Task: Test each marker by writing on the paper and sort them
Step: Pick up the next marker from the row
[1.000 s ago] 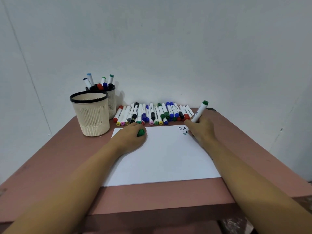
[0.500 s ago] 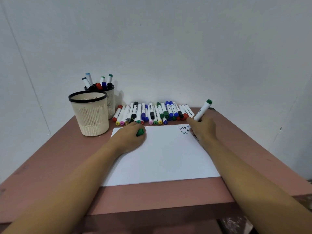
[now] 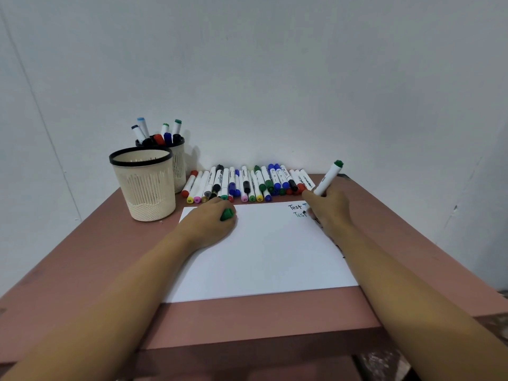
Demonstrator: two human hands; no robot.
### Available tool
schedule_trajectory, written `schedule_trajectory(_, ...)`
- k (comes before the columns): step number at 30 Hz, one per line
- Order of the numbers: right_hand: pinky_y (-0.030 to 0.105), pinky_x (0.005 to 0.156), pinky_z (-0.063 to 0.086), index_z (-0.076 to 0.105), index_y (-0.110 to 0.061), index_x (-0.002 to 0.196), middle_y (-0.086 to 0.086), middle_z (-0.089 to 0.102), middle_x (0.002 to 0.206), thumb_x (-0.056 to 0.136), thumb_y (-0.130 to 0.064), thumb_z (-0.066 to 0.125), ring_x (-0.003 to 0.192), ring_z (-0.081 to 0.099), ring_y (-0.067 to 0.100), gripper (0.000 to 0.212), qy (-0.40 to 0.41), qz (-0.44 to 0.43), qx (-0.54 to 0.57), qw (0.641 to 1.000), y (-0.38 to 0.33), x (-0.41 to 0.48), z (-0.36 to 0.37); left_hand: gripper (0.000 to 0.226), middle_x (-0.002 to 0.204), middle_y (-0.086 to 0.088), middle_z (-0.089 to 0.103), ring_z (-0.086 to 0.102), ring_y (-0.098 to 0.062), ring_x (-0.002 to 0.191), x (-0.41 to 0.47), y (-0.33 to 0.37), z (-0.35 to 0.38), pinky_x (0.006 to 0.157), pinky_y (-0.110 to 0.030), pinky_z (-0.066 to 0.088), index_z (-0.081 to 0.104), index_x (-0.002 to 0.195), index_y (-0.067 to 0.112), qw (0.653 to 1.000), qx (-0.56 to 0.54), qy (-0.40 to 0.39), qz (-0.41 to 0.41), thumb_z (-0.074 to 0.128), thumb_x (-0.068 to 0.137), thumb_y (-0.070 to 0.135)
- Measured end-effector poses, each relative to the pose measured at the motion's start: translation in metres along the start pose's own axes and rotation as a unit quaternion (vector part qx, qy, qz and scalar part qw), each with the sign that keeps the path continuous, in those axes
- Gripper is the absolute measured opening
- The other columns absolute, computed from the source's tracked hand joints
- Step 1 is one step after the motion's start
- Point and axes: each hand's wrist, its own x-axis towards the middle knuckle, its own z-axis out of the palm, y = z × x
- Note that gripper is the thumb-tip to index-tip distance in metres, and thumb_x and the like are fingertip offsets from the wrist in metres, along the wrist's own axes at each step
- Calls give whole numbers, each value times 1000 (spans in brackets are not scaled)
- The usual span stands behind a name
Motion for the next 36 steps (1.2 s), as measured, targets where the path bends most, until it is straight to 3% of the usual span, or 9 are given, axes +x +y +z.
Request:
schedule_trajectory(5,37,62,48,47,-19,64,2,55,65,74,-19,64,57,51,20,20,16,-4,-29,999,1,0,3,23,116,7,51,48,-11,103,0,0,-1,87,-23,36,58,112,23,1000,0,-2,-5,48,94,33)
schedule_trajectory(12,26,47,38,50,-10,69,6,55,61,85,-15,59,48,47,15,19,24,35,52,998,-6,1,-5,21,95,8,54,49,-11,92,-1,5,-7,78,-22,33,61,110,20,997,-62,20,-42,47,96,27)
schedule_trajectory(16,25,46,40,51,-9,66,8,55,61,88,-4,53,50,46,15,23,4,70,134,989,-14,3,-8,22,98,2,57,49,-13,89,-1,6,-9,76,-23,34,64,106,14,997,-55,45,-33,48,95,25)
schedule_trajectory(21,24,54,49,62,-5,83,8,61,70,91,-11,57,58,54,12,11,-41,42,130,990,-18,3,-8,19,81,2,53,49,-18,78,-1,9,-11,67,-28,34,60,85,11,994,-46,103,-5,50,95,25)
schedule_trajectory(23,22,53,51,63,-1,93,7,61,72,93,-18,58,58,55,10,18,-65,38,129,989,-20,1,-5,25,73,3,49,46,-19,74,-2,10,-12,63,-30,33,56,80,10,994,-39,101,-1,50,95,28)
schedule_trajectory(26,24,53,48,60,-8,83,6,60,69,96,-33,55,61,55,14,28,-108,54,162,979,-30,-7,-1,34,66,3,47,36,-16,66,-7,17,-15,61,-30,31,44,70,17,994,-40,103,-4,52,93,40)
schedule_trajectory(28,25,52,42,58,-14,79,6,59,68,97,-42,48,62,53,16,35,-139,67,195,969,-36,-13,2,33,66,3,45,37,-14,61,-10,24,-18,59,-32,31,45,78,15,993,-66,97,2,50,93,44)
schedule_trajectory(32,25,52,29,65,-22,70,5,61,76,98,-49,40,57,38,12,46,-192,48,183,963,-39,-22,9,10,74,3,42,38,-11,67,-13,34,-20,56,-21,29,40,97,14,986,-165,20,-4,37,99,23)
schedule_trajectory(36,24,52,28,60,-19,76,3,53,66,98,-39,48,51,38,10,32,-203,23,168,964,-42,-31,14,4,77,12,44,41,-3,68,-12,32,-14,59,-11,31,42,98,19,986,-148,39,59,46,98,22)
